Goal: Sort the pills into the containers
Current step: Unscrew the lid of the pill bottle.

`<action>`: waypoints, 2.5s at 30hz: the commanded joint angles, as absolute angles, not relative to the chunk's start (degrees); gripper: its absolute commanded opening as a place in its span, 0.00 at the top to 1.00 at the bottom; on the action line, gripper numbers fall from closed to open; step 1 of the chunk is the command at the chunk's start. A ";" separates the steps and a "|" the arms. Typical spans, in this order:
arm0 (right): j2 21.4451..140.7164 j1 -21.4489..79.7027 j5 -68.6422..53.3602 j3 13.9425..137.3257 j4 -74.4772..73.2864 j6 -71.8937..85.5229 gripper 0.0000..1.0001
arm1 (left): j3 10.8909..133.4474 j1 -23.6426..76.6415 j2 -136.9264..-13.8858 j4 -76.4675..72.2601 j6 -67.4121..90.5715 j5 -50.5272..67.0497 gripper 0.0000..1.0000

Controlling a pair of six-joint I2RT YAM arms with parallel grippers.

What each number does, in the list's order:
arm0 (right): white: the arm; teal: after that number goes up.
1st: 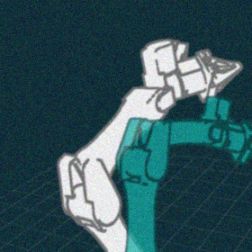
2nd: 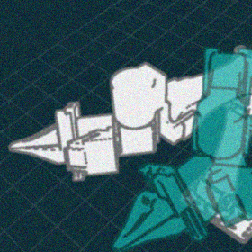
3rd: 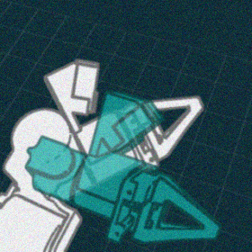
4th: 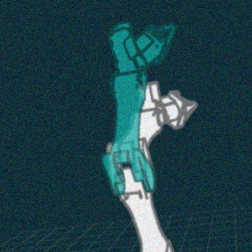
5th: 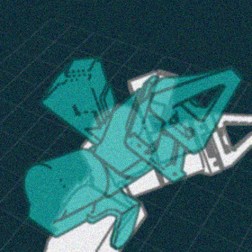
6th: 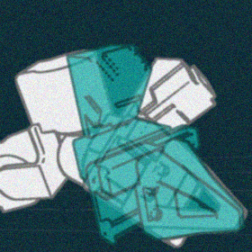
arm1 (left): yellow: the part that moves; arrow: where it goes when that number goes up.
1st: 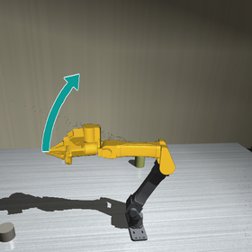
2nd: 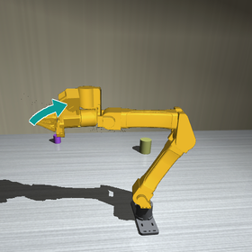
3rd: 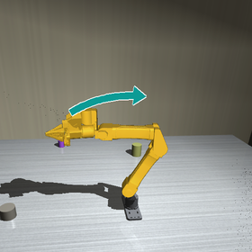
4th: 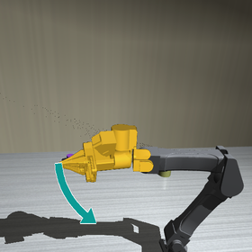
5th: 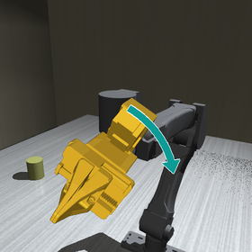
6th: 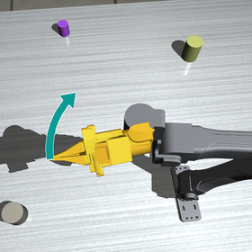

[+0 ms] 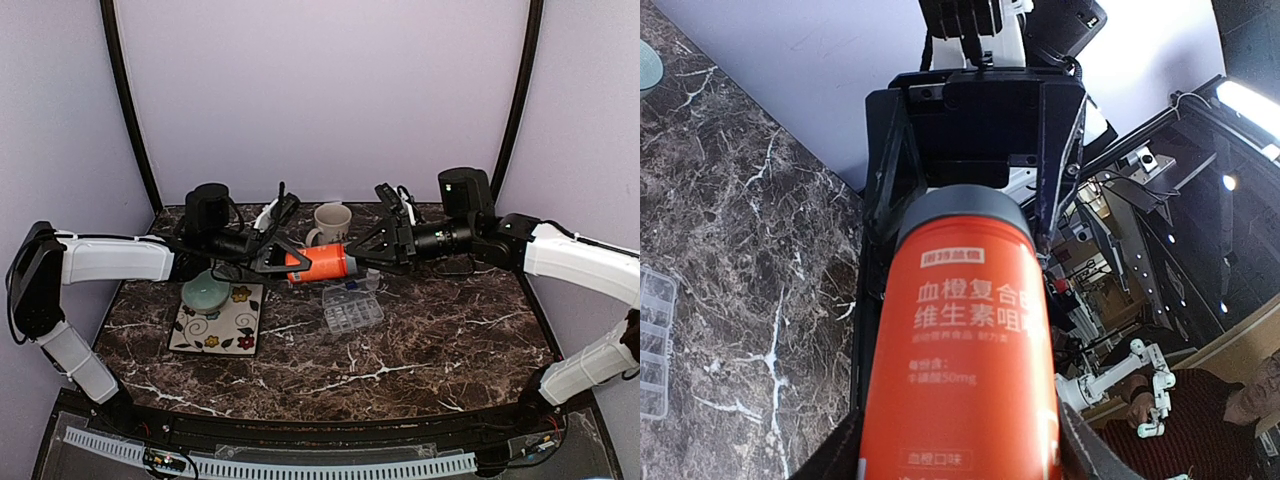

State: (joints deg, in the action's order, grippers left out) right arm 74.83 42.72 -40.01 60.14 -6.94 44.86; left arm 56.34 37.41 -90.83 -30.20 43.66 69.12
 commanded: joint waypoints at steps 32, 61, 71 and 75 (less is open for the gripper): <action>76.67 42.18 -44.05 63.72 -8.22 33.37 0.92 | 60.16 37.53 -89.80 -38.05 50.31 71.97 1.00; 64.65 49.55 -6.82 56.59 -16.07 -7.21 1.00 | 58.49 37.53 -90.79 -53.61 66.27 76.26 1.00; 64.39 49.71 -7.54 59.12 -16.73 -4.61 0.31 | 58.25 37.53 -91.14 -54.32 65.94 76.36 1.00; 63.73 49.70 -7.85 59.67 -17.43 -3.21 0.20 | 58.03 37.53 -90.97 -53.82 65.29 76.39 1.00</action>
State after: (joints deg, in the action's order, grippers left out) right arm 65.19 50.11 -11.35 58.63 -15.92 -4.67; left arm 58.06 37.36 -93.95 -49.87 66.04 73.38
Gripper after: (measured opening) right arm 0.770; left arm 0.549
